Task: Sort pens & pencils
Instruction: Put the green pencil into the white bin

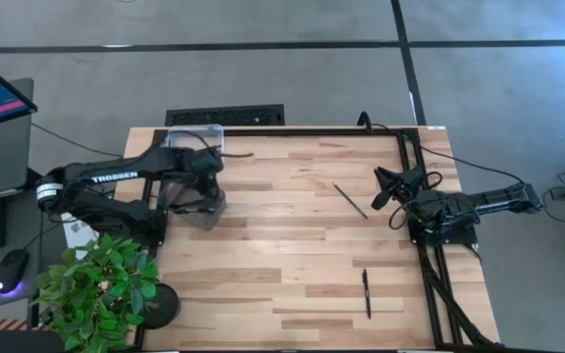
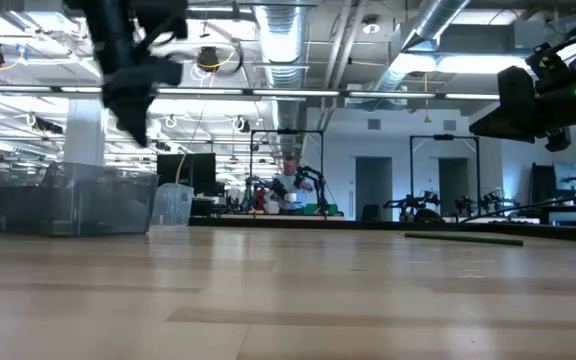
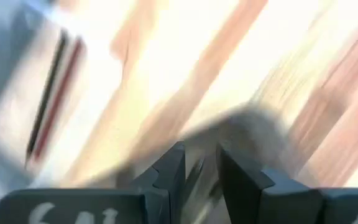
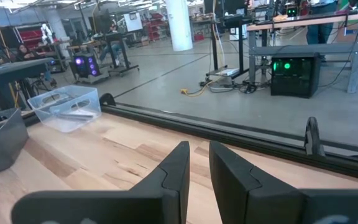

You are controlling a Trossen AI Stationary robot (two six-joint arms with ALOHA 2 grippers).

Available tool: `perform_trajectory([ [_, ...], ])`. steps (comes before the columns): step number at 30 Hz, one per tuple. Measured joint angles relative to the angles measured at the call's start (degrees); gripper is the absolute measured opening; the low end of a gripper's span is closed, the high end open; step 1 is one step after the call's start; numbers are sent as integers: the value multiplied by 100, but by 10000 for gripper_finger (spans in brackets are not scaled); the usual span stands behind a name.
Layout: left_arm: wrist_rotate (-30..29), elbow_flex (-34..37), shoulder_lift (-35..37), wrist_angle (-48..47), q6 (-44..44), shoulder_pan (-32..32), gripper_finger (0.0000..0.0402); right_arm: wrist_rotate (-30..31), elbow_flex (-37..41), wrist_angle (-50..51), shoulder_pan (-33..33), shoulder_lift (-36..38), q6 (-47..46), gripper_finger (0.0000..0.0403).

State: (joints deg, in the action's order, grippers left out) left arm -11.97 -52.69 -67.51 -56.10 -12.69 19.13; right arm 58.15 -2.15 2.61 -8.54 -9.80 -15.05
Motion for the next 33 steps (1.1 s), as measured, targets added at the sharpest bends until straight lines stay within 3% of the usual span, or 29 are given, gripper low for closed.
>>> perform_trajectory([
  [7, 54, -393, 0, 1548, 350, -227, 83, 0, 0, 0, 0, 2, 0, 82],
  [18, 177, 133, -299, 4344, 1434, -1266, 83, -28, 0, -46, 0, 1, 0, 82],
  [24, -580, 456, -974, 5565, 1718, -1779, 83, -98, 0, -96, 0, 11, 2, 82],
  [28, -1290, 527, -1582, 6380, 1755, -2001, 83, -773, -125, 1, 4, 1, 55, 82],
  [33, -1423, 525, -2276, 7340, 1726, -2039, 83, -1335, -432, 59, 4, -158, 150, 82],
])
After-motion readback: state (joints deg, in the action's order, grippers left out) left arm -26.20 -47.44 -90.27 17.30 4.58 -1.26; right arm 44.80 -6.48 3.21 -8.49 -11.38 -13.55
